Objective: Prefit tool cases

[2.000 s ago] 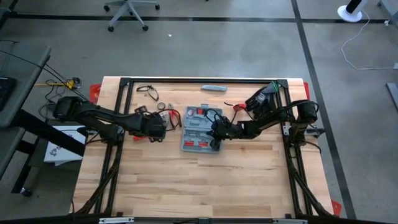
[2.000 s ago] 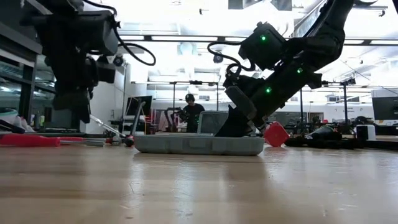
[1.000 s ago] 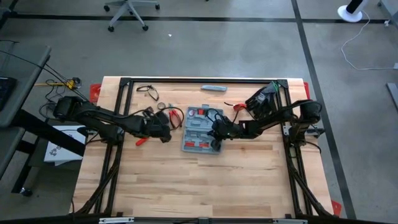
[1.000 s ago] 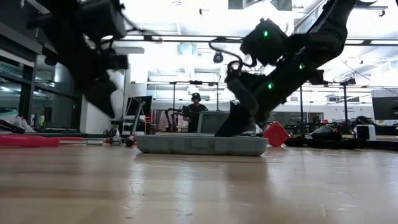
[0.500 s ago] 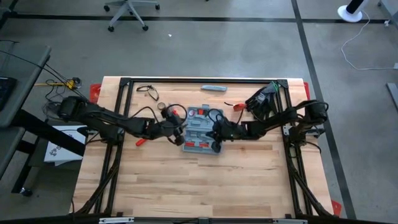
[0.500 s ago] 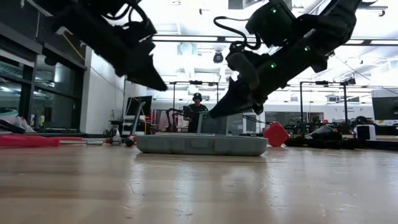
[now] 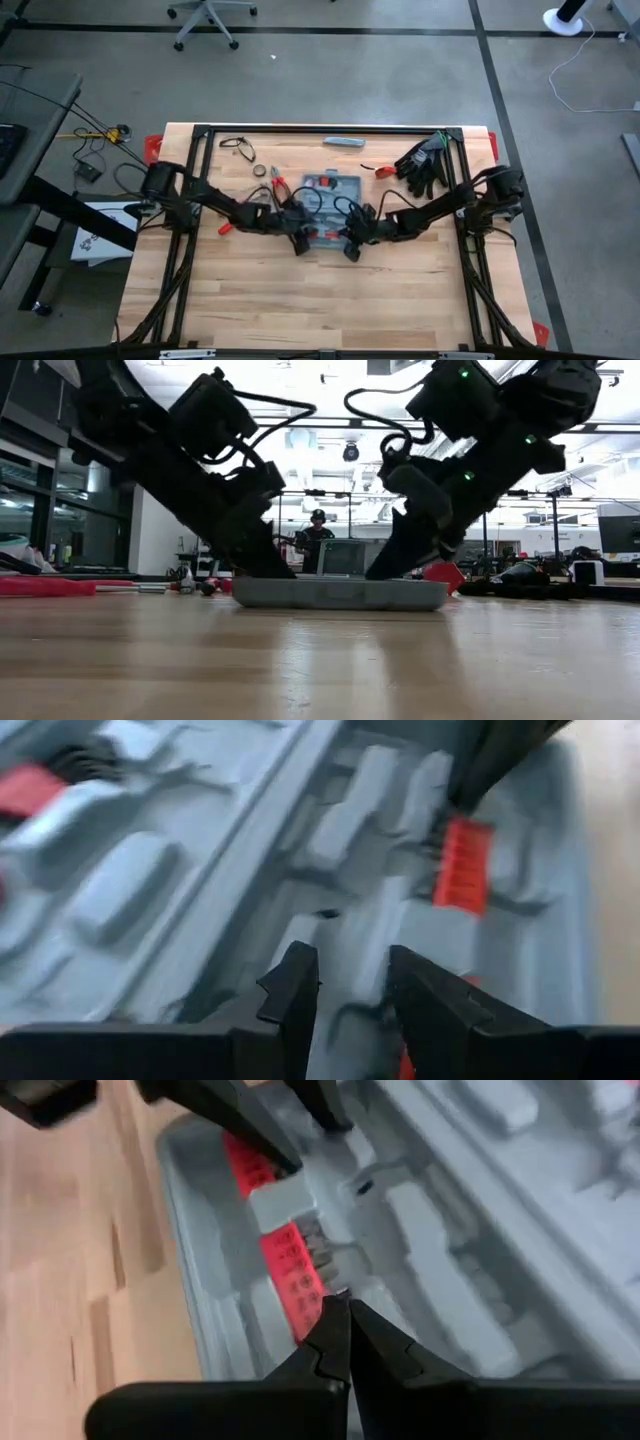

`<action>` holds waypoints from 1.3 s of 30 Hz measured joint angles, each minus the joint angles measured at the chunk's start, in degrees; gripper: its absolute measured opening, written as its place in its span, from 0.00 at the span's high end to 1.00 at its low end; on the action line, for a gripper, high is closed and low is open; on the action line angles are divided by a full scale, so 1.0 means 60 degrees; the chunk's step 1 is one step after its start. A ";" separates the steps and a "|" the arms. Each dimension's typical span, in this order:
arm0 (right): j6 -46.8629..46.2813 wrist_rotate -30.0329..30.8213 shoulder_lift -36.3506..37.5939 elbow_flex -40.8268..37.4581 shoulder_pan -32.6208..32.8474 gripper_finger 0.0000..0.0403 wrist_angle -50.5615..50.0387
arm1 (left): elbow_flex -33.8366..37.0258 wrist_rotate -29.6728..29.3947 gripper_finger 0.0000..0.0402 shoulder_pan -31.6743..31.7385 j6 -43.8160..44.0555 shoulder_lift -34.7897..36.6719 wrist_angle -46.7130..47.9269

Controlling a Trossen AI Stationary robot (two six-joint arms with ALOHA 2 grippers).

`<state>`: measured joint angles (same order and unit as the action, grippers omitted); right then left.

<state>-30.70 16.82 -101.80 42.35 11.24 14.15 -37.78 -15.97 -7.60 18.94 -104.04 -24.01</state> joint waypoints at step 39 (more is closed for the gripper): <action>0.0711 0.0703 -0.0335 -0.0004 0.0213 1.00 0.0728 | 0.0058 0.1068 0.68 -0.1341 -0.1162 0.1965 0.1072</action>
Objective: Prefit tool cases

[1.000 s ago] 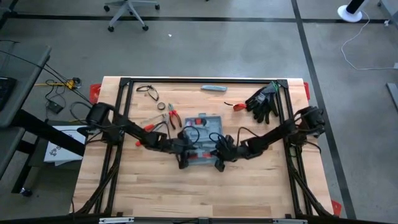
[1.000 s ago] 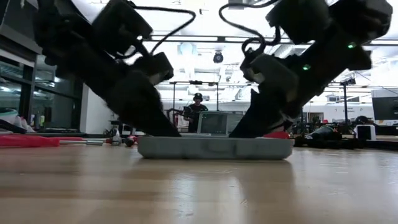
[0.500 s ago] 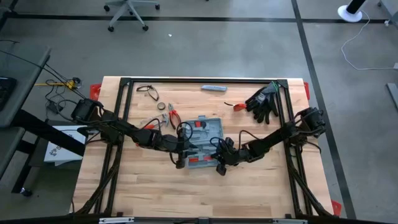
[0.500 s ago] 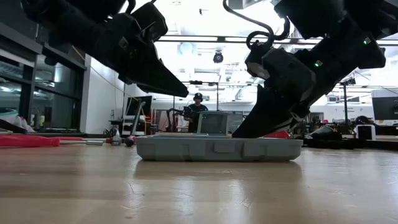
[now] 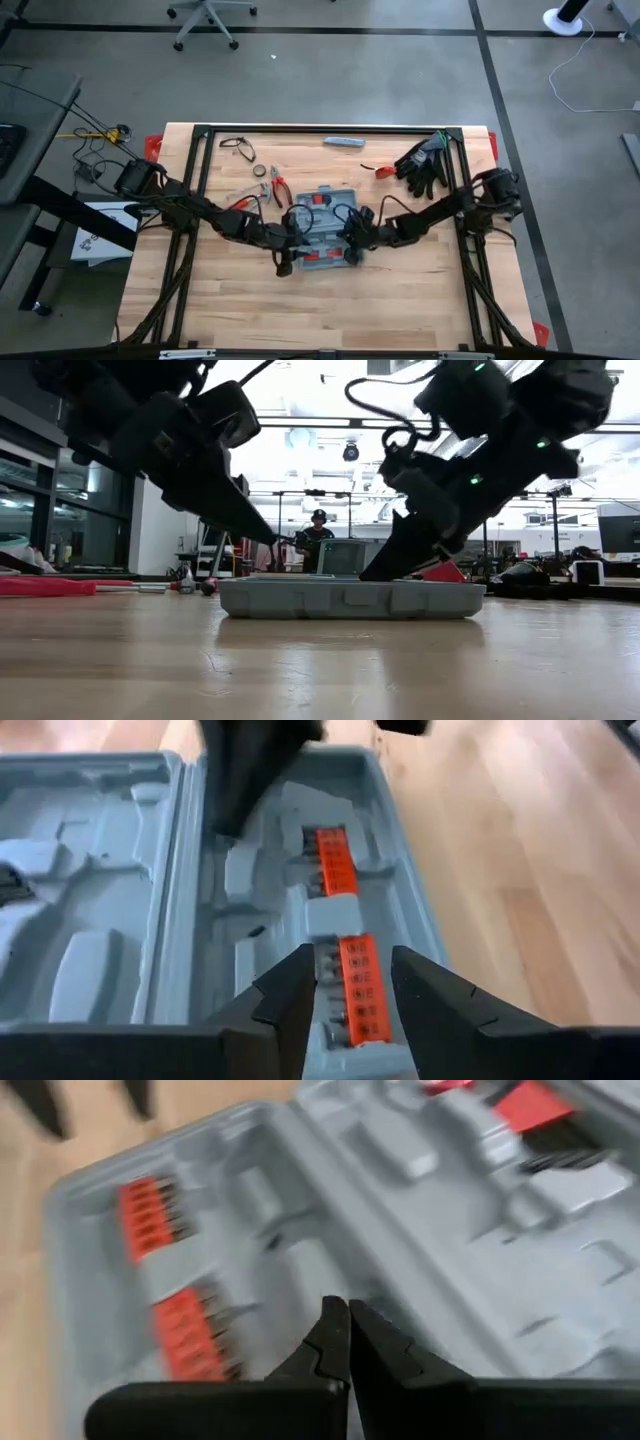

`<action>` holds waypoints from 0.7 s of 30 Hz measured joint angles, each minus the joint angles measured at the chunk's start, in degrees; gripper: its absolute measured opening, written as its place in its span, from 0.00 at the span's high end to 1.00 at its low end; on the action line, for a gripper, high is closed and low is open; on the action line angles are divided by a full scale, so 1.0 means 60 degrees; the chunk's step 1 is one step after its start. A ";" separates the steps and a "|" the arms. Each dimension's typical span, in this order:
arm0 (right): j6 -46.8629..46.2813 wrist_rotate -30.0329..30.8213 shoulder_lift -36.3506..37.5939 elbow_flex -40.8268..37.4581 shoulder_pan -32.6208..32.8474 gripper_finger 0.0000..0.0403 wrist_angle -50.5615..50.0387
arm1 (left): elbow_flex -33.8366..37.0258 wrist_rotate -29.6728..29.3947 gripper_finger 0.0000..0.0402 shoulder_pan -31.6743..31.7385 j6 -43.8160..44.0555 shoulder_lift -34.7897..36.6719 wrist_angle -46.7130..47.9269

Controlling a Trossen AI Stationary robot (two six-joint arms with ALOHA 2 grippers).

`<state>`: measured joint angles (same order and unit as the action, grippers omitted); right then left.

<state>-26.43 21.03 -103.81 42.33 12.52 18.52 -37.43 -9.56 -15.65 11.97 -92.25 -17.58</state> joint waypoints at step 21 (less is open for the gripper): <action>0.0504 -0.0620 0.0011 0.0000 -0.1026 1.00 0.0058 | -0.0006 -0.2633 0.56 0.0377 0.0715 0.0000 0.1882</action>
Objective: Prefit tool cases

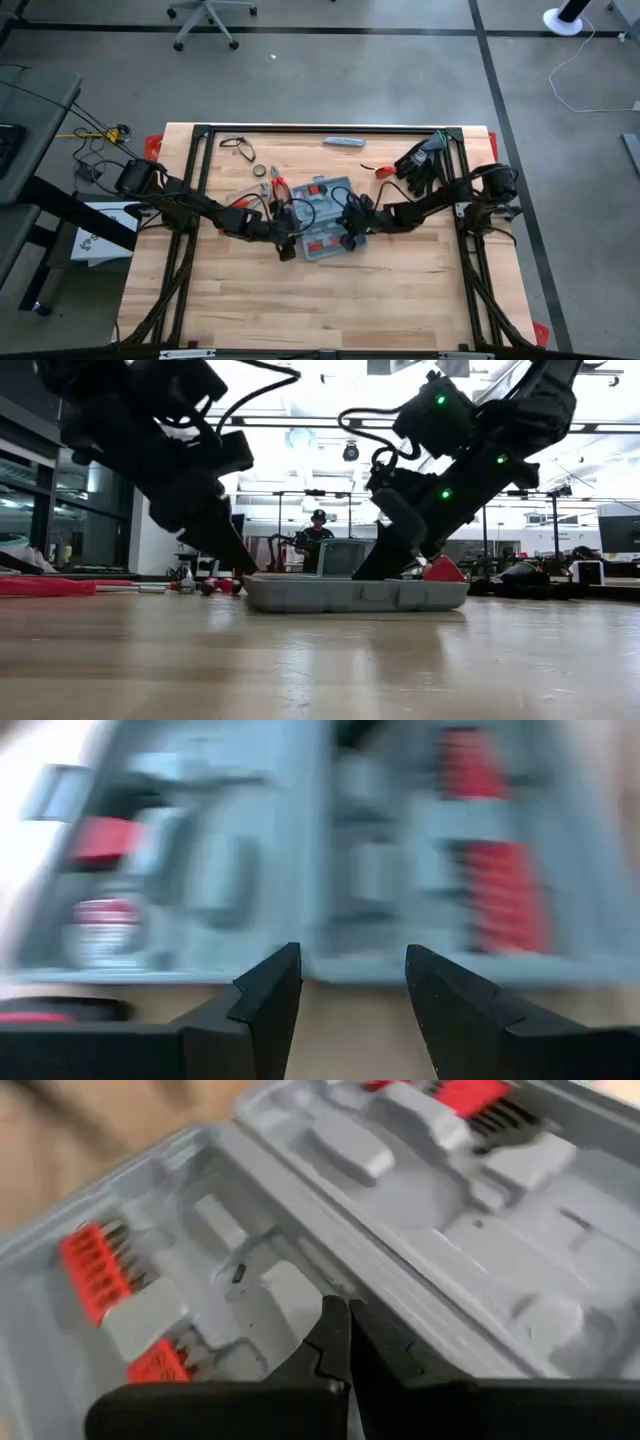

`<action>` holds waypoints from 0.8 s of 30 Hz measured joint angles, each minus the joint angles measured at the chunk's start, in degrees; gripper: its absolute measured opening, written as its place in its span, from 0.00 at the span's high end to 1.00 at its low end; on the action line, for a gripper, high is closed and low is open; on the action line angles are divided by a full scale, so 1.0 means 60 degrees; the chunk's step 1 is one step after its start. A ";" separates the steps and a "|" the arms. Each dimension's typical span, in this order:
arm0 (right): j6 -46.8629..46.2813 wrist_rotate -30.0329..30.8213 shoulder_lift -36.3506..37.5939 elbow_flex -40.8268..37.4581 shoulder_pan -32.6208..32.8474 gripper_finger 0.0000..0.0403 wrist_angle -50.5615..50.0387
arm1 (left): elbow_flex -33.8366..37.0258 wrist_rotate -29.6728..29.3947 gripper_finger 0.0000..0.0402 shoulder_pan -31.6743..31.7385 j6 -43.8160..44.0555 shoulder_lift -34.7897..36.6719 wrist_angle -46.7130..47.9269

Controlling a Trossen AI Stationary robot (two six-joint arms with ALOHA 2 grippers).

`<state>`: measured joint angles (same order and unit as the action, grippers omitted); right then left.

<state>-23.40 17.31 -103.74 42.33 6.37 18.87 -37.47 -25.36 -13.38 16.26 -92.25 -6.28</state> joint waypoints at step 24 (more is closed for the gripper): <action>0.1976 -0.1940 0.0000 0.0653 -0.2389 0.92 0.0128 | -0.0041 0.0841 0.57 0.1561 -0.0521 -0.1748 -0.2539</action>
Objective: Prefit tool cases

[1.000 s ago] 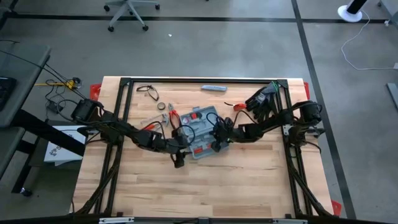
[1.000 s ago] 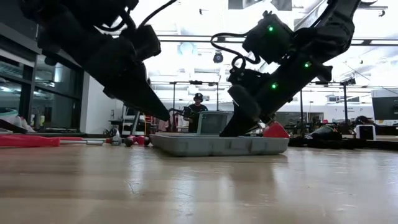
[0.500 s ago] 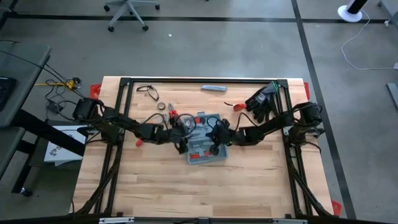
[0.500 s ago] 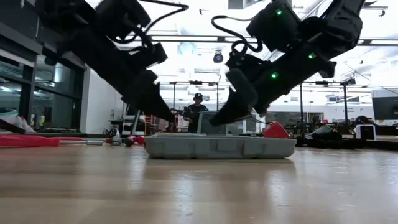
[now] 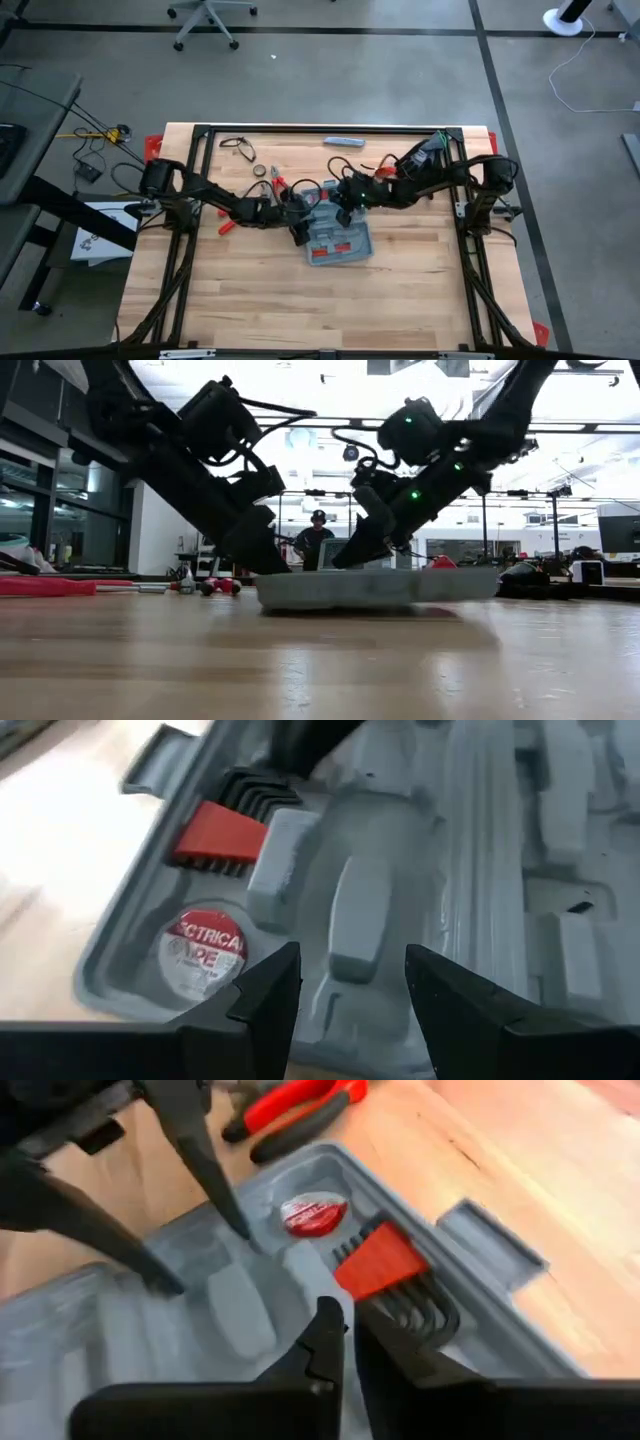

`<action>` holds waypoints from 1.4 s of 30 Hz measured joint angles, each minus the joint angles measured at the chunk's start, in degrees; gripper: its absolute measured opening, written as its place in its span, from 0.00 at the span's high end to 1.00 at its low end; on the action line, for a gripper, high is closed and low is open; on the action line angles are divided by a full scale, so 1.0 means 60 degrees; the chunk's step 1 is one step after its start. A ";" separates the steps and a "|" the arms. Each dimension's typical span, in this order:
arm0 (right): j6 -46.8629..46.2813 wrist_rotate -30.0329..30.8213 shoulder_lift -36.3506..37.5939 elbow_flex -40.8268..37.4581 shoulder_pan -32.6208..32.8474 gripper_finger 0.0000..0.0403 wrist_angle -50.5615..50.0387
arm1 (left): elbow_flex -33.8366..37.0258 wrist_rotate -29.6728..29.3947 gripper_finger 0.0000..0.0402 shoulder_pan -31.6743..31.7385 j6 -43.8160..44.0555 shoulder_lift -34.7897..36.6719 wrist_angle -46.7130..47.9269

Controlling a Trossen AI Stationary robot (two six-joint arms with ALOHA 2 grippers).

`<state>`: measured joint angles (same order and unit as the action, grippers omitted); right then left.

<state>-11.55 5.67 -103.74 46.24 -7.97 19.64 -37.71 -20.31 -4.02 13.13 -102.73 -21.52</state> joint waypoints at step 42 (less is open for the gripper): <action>-0.0331 -0.2634 0.0004 0.2013 -0.1741 0.75 -0.5351 | 0.0066 -0.0559 0.57 -0.0017 -0.1507 -0.0172 -0.1512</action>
<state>-13.53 -10.13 -103.72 58.33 -18.41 -12.47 -37.32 -23.67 -4.12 4.09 -103.77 -30.59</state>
